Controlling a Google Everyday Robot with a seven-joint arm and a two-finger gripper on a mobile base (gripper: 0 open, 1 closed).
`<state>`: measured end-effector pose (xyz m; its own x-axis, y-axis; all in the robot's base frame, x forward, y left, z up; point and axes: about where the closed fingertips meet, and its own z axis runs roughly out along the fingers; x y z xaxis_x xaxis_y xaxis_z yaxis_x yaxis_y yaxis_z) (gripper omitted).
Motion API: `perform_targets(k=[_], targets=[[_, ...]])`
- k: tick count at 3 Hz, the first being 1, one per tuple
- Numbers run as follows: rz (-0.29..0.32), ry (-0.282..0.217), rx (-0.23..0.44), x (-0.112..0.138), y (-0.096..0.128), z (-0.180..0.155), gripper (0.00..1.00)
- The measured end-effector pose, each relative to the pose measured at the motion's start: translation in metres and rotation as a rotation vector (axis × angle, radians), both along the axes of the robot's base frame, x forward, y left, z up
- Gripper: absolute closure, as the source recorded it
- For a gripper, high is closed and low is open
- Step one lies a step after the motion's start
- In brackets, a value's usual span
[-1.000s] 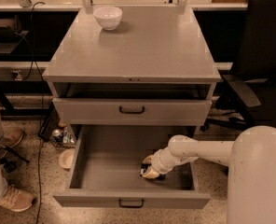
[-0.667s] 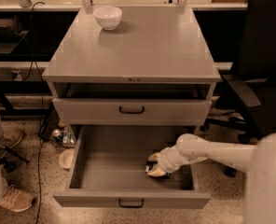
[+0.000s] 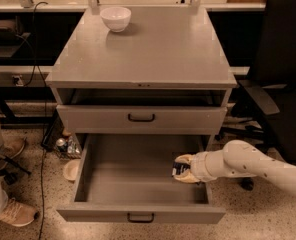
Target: Pick rxbar blueberry from middle drawer and place on counter
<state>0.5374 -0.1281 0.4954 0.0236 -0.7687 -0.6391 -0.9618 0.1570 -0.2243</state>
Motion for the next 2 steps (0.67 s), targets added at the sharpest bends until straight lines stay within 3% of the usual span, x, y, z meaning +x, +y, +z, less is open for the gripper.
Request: perform_targets(k=[1,2], targets=[[0.003,0.001,0.0,0.0,0.002,0.0,1.0],[-0.004,-0.044,0.004,-0.002,-0.012,0.031,1.0]])
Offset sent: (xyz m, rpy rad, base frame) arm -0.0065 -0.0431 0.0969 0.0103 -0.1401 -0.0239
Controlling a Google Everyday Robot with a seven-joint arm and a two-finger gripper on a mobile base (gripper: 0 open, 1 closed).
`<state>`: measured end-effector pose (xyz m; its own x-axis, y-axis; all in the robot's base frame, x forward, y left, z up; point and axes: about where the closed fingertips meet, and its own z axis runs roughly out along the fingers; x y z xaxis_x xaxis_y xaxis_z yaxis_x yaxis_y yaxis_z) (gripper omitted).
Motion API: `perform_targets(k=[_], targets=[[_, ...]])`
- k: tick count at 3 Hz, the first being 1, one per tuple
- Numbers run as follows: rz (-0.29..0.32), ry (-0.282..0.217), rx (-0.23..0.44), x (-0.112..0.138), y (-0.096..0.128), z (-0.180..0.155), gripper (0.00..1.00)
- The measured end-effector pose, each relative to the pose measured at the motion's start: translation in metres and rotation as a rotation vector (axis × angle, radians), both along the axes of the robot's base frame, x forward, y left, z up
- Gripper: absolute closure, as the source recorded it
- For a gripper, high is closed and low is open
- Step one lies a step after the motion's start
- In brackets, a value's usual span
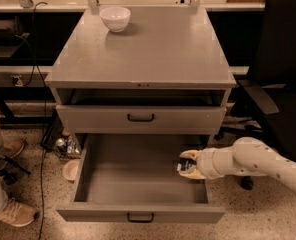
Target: Pick rxbar blueberry from middle drawer and place on counter
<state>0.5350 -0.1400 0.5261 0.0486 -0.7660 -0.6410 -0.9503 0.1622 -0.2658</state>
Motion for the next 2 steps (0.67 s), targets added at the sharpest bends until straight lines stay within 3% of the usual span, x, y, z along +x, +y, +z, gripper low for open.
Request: perform_targets(k=[2], targets=[[-0.025,-0.238,-0.1,-0.024,-0.05,0.138,1.0]])
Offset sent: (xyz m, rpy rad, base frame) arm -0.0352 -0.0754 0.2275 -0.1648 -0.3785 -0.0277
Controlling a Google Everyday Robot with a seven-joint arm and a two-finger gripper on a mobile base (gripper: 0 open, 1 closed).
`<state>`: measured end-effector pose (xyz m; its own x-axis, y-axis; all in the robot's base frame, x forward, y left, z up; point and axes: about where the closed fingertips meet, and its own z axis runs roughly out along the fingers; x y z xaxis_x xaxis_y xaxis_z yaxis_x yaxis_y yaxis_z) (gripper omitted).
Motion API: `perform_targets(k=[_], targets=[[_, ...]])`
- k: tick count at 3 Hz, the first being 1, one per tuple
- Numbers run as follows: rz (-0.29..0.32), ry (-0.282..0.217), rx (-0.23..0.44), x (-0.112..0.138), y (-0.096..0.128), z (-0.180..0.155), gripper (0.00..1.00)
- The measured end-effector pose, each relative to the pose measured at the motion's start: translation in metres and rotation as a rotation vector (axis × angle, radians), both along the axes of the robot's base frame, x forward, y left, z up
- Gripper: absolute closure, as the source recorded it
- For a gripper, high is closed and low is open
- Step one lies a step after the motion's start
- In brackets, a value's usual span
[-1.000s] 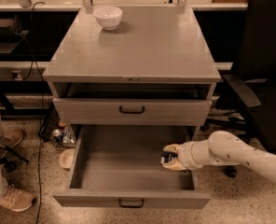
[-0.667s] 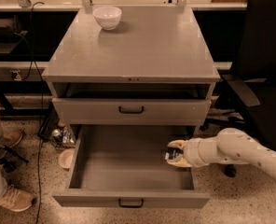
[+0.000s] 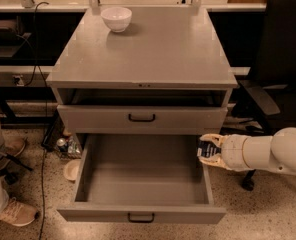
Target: Pick rxbar blueberry from middle drawer and place on counter
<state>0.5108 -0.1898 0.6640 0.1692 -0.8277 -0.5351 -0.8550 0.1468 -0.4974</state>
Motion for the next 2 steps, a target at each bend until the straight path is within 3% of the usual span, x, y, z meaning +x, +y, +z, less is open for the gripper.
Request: perform_targets(k=[2], targets=[[0.015,-0.018,0.015,0.008,0.005,0.013,1.0]])
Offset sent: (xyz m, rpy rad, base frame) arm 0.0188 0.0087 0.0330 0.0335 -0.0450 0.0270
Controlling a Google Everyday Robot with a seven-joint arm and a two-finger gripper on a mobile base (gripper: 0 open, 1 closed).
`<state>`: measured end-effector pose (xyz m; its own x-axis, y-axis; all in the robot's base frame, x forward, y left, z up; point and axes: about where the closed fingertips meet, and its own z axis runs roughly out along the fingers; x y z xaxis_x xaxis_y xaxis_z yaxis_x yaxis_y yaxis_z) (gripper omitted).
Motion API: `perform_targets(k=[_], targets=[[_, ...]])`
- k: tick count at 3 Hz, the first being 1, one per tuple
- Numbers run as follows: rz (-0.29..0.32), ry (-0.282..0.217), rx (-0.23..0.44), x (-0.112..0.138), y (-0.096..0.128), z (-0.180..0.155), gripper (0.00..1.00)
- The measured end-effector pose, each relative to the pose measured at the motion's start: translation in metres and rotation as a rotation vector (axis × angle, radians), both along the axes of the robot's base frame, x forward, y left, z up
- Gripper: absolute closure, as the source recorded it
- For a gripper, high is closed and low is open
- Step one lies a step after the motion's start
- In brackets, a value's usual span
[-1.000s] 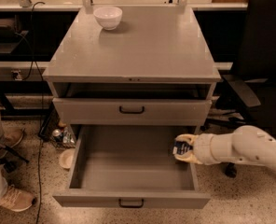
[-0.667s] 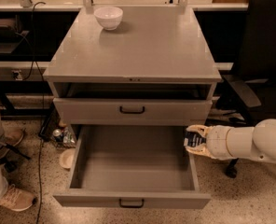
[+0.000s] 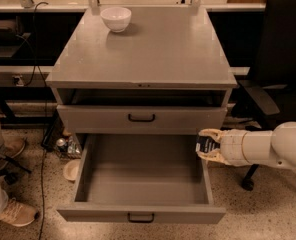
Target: Pick rxbar blueberry from middle drawer and place on counter
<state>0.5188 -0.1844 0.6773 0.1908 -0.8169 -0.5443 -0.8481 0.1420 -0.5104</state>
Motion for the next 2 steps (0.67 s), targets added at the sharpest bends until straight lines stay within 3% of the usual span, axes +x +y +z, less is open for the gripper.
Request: perform_targets(k=[2], targets=[[-0.002,-0.251,-0.106,0.033,-0.02,0.13,1.0]])
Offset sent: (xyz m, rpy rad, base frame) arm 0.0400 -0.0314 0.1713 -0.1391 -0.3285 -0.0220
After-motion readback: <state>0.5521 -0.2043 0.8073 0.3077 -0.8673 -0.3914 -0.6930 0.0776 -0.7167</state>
